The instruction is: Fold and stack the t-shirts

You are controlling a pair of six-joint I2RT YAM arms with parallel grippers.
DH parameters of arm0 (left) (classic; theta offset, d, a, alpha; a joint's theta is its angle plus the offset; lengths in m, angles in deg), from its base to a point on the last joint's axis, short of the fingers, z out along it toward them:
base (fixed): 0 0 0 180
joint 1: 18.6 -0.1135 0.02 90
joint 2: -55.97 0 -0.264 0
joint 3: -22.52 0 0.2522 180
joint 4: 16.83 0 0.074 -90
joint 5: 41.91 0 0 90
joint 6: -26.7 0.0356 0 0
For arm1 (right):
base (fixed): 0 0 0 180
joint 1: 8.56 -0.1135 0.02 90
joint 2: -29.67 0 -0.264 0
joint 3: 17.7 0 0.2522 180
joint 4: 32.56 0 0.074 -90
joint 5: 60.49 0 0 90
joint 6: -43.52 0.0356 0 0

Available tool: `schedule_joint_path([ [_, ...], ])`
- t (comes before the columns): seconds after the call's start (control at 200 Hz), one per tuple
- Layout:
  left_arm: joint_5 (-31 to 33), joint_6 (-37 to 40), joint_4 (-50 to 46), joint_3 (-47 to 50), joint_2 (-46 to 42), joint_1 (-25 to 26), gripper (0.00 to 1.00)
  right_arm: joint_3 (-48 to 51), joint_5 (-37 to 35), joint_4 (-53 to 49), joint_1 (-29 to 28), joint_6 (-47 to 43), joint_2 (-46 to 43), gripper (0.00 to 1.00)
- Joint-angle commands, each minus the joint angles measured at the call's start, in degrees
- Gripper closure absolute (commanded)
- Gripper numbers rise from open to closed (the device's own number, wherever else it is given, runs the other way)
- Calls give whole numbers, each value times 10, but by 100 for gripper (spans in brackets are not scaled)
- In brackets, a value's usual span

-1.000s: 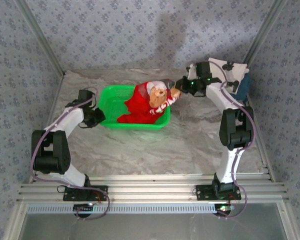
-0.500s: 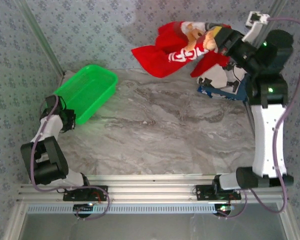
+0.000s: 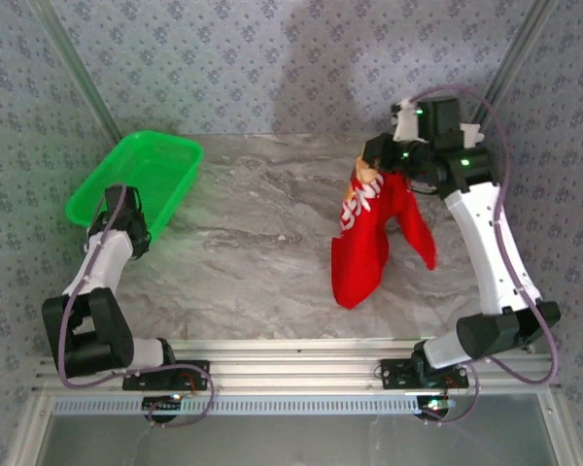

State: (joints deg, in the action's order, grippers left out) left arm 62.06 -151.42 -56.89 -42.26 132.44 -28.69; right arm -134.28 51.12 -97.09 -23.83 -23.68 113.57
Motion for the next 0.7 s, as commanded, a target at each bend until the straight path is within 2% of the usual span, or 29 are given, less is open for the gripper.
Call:
schedule_joint_path([
  [0.0, 61, -271, -24, 12, -35, 5, 100, -53, -17, -53, -45, -59, 15, 100],
  [0.15, 87, -316, -4, 27, -34, 27, 100, -58, -19, -67, -84, -64, 53, 100],
  [0.28, 90, -308, 24, 16, -7, 52, 99, -78, -41, -105, -105, -73, 95, 100],
  [0.315, 82, -296, 46, 13, 3, 57, 84, -85, -49, -114, -111, -80, 106, 100],
  [0.335, 76, -289, 61, 12, 9, 60, 71, -88, -50, -119, -115, -83, 112, 100],
  [0.37, 63, -275, 85, 11, 20, 65, 40, -93, -53, -126, -121, -87, 125, 98],
  [0.415, 44, -254, 111, 3, 31, 72, 19, -103, -49, -136, -128, -87, 144, 96],
  [0.44, 36, -240, 116, -6, 36, 76, 2, -109, -44, -139, -133, -85, 154, 96],
  [0.595, 5, -152, 114, -49, 20, 92, 0, -128, 15, -128, -181, -61, 225, 82],
  [0.625, -1, -138, 104, -54, 12, 94, 0, -133, 39, -121, -190, -58, 240, 75],
  [0.665, -10, -116, 101, -61, 1, 95, 0, -135, 79, -110, -199, -58, 256, 60],
  [0.695, -19, -102, 98, -65, -8, 95, 0, -133, 110, -101, -204, -52, 265, 52],
])
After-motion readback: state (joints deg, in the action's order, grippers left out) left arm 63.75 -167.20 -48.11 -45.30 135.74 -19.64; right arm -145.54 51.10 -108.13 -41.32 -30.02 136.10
